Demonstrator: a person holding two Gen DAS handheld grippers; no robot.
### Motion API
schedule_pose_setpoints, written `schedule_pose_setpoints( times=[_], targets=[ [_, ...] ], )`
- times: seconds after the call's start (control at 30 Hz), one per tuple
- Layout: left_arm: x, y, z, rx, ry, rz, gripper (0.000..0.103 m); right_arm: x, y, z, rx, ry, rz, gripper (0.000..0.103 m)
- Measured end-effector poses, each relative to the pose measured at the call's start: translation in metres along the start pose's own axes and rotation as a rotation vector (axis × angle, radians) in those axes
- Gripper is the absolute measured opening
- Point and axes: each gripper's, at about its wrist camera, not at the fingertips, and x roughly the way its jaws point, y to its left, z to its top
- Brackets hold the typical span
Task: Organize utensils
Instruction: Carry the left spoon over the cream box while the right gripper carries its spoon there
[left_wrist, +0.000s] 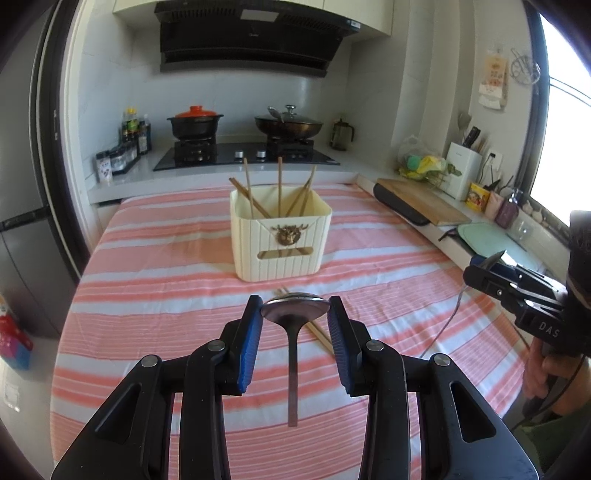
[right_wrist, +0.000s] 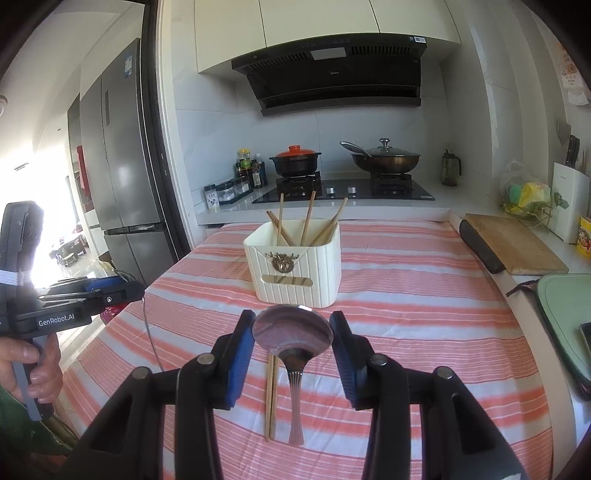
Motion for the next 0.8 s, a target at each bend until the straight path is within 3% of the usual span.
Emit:
schedule_pose_setpoints(
  times=[0.47,0.8],
  targets=[
    [-0.003,0.010,0.036,-0.026,-0.029,-0.017,0.036,0.008,0.007,0.049,-0.031,-0.018,0.031,0.042],
    [0.007,0.031,0.084,-0.072,-0.064,-0.031,0.036,0.041,0.006,0.103,-0.045,-0.015,0.051,0.042]
  ],
)
